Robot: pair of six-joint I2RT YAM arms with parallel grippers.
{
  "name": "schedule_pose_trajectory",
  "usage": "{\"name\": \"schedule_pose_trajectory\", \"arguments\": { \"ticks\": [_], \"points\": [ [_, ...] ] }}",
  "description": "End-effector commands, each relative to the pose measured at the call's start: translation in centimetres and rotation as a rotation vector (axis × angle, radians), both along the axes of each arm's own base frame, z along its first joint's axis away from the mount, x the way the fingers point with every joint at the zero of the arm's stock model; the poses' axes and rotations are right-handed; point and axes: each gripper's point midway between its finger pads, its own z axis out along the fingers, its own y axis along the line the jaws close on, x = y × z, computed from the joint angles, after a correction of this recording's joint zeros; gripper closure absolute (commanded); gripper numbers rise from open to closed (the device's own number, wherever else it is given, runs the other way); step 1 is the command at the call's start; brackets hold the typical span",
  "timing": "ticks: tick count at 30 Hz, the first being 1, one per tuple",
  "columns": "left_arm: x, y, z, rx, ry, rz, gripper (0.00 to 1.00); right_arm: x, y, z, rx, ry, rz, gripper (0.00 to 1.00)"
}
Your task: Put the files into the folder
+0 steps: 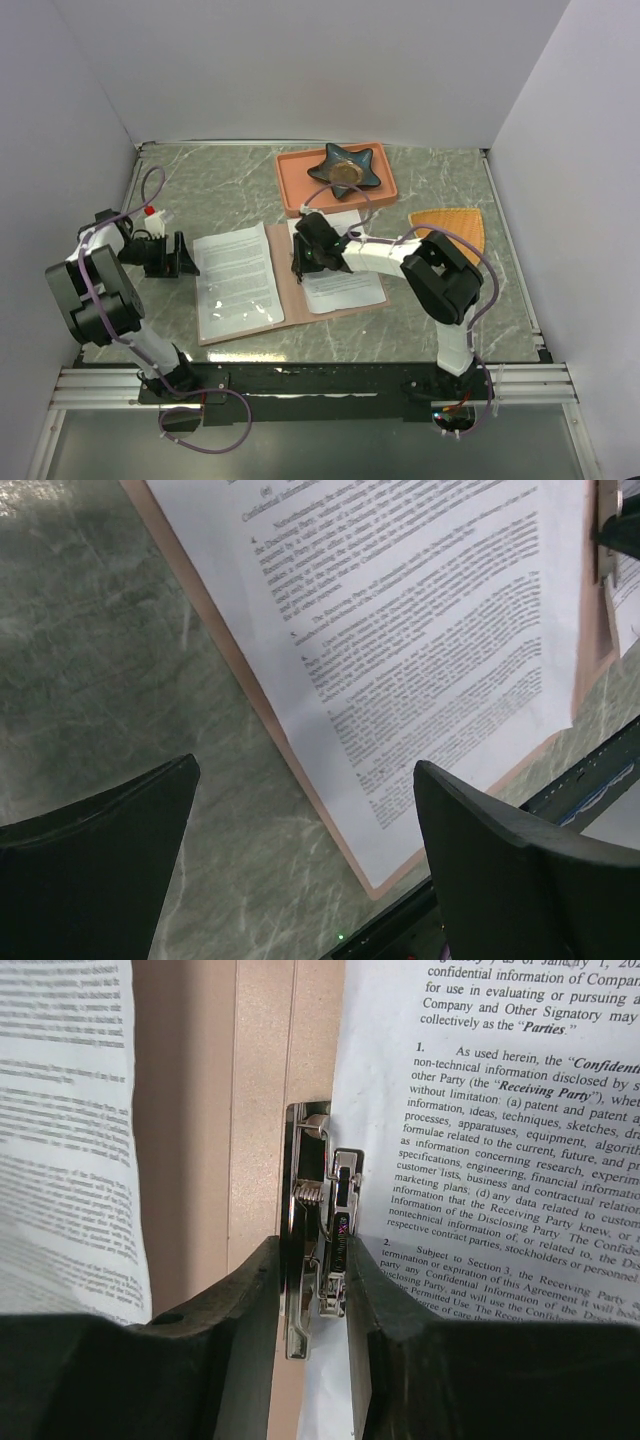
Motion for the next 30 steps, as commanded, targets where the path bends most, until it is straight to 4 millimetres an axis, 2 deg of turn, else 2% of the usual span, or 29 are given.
{"name": "schedule_pose_trajectory", "arguments": {
  "ticks": [1, 8, 13, 22, 23, 25, 26, 28, 29, 30],
  "points": [
    [2.1, 0.6, -0.1, -0.011, -0.036, -0.015, 0.04, -4.3, -3.2, -6.9, 0.025, 0.255, -0.050, 0.97],
    [3.7, 0.0, 0.1, -0.019, -0.040, -0.019, 0.04, -5.1, -3.7, -8.4, 0.097, 0.306, -0.065, 1.00],
    [4.2, -1.2, 0.6, -0.024, -0.052, -0.029, 0.04, -5.1, -3.4, -8.3, 0.115, 0.307, -0.059, 1.00],
    [4.5, -4.3, 3.9, -0.089, -0.093, -0.083, 0.04, -4.5, -2.0, -6.8, 0.109, 0.292, -0.042, 1.00],
    [4.6, -4.7, 4.6, -0.091, -0.105, -0.097, 0.01, -4.9, -1.5, -6.6, 0.099, 0.287, -0.025, 1.00],
    [4.2, -5.3, 5.7, -0.107, -0.097, -0.118, 0.08, -4.8, -0.2, -6.2, 0.110, 0.275, 0.002, 0.97],
    [4.2, -5.5, 6.3, -0.107, -0.102, -0.128, 0.17, -5.7, 0.2, -6.3, 0.093, 0.292, 0.016, 0.95],
    [4.3, -5.5, 7.2, -0.100, -0.111, -0.126, 0.32, -5.9, 1.5, -6.1, 0.099, 0.293, 0.039, 0.89],
    [4.2, -5.5, 7.5, -0.082, -0.112, -0.125, 0.48, -6.2, 1.8, -6.2, 0.095, 0.299, 0.045, 0.86],
    [4.2, -5.4, 7.7, -0.073, -0.120, -0.129, 0.51, -6.5, 2.8, -5.9, 0.100, 0.295, 0.063, 0.82]
  ]
}}
